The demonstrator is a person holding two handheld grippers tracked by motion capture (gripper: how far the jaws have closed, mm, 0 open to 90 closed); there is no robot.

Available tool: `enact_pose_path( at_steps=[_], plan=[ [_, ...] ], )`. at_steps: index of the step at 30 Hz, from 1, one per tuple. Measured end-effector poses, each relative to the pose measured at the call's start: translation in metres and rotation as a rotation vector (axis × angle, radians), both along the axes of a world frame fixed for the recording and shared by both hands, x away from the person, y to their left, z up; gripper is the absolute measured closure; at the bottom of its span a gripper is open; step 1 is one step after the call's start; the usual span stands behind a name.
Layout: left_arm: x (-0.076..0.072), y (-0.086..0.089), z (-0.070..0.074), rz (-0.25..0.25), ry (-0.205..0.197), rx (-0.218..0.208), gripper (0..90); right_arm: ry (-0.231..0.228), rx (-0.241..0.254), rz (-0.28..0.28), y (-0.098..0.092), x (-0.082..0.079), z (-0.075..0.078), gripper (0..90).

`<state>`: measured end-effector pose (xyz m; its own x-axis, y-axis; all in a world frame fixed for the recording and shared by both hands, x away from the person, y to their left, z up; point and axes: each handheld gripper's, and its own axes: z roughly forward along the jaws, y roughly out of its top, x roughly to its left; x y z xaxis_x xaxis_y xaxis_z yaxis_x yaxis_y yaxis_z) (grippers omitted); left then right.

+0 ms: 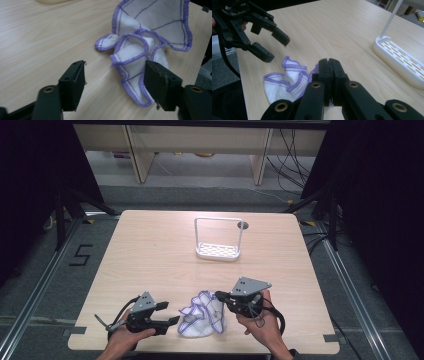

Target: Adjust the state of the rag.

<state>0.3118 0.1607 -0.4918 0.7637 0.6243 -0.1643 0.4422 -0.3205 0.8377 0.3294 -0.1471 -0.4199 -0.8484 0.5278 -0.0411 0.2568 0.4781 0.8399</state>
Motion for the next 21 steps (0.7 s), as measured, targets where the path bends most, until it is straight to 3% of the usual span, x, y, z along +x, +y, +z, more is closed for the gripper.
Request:
enact_pose_path(
  at_steps=[2,5,6,7,9,10,11,12,15,16,18,21],
  plan=[
    [0.002,-0.009,0.001,-0.027,-0.011,0.033,38.0,-0.003,0.005,-0.007,-0.002,0.000,0.000,89.3],
    [0.007,-0.019,0.003,-0.107,-0.052,0.076,42.0,0.016,0.021,-0.011,-0.004,0.000,-0.001,89.1],
    [0.009,-0.023,0.002,-0.130,-0.051,0.077,42.4,-0.002,0.017,-0.009,-0.005,0.002,-0.001,89.1],
    [0.012,-0.026,0.001,-0.145,-0.061,0.096,46.7,0.005,0.017,-0.011,-0.006,0.002,-0.001,89.1],
    [0.016,-0.030,-0.002,-0.182,-0.064,0.093,63.3,0.024,0.025,-0.008,-0.007,0.003,-0.001,89.1],
    [0.018,-0.029,-0.002,-0.191,-0.058,0.090,73.4,0.008,0.024,-0.009,-0.008,0.004,-0.001,89.1],
    [0.019,-0.029,-0.001,-0.195,-0.053,0.066,81.8,0.008,0.020,-0.013,-0.010,0.004,0.000,89.2],
    [0.019,-0.027,0.001,-0.193,-0.066,0.075,85.9,0.016,0.024,-0.018,-0.010,0.004,-0.001,89.2],
    [0.018,-0.015,0.012,-0.172,-0.069,0.048,87.3,-0.003,0.027,-0.031,-0.017,0.006,0.003,89.3],
    [0.018,-0.009,0.017,-0.155,-0.070,0.045,87.3,0.017,0.039,-0.040,-0.019,0.006,0.004,89.3],
    [0.017,0.002,0.023,-0.137,-0.066,0.016,87.4,-0.015,0.038,-0.056,-0.026,0.008,0.008,89.4],
    [0.016,0.017,0.031,-0.107,-0.055,0.016,87.4,-0.031,0.046,-0.085,-0.038,0.010,0.013,89.5]
  ],
)
